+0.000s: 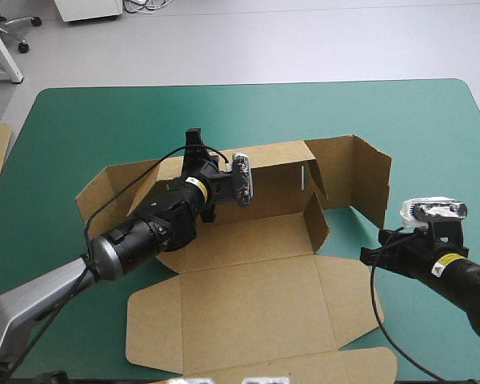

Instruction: Fold the box

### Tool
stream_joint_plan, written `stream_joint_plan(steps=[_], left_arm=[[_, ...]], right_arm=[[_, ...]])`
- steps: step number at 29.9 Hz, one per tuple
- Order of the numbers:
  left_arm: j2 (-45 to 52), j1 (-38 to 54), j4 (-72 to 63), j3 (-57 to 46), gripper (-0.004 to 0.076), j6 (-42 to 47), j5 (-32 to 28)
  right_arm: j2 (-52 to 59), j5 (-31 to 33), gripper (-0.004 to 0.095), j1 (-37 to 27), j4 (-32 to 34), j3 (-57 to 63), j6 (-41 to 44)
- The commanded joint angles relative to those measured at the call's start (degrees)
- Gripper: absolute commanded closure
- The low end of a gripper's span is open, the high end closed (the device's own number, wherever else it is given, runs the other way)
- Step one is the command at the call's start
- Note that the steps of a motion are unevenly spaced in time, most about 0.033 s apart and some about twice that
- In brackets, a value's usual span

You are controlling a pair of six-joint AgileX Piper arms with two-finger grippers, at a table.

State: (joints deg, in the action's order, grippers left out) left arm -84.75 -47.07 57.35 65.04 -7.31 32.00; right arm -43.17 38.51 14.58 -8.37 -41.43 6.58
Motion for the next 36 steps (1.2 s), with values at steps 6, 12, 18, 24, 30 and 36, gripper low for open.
stream_joint_plan(steps=[6,12,18,24,30,36], left_arm=[[2.1,-3.2,7.4,-3.2,0.0738,10.4,-1.4],[2.1,-6.3,7.4,-3.3,0.0738,13.1,-0.8],[2.1,-9.3,7.4,-3.3,0.0738,14.2,2.0],[2.1,-9.9,7.4,-3.3,0.0738,16.1,3.0],[2.1,-9.9,7.4,-3.3,0.0738,16.5,3.3],[2.1,-9.9,7.3,-3.5,0.0738,16.5,3.3]], right_arm=[[-5.2,-1.3,0.0942,-0.4,-0.6,-12.0,-0.5],[-12.3,1.7,0.0942,-0.4,-0.6,-22.4,-0.5],[-18.9,3.6,0.0942,-0.4,-0.6,-28.9,-0.9],[-23.7,3.7,0.0942,-0.7,-0.2,-32.6,-0.9],[-29.8,4.5,0.0942,-4.6,-1.1,-38.3,-2.5],[-36.5,5.8,0.0942,-8.5,-8.3,-42.7,-7.7]])
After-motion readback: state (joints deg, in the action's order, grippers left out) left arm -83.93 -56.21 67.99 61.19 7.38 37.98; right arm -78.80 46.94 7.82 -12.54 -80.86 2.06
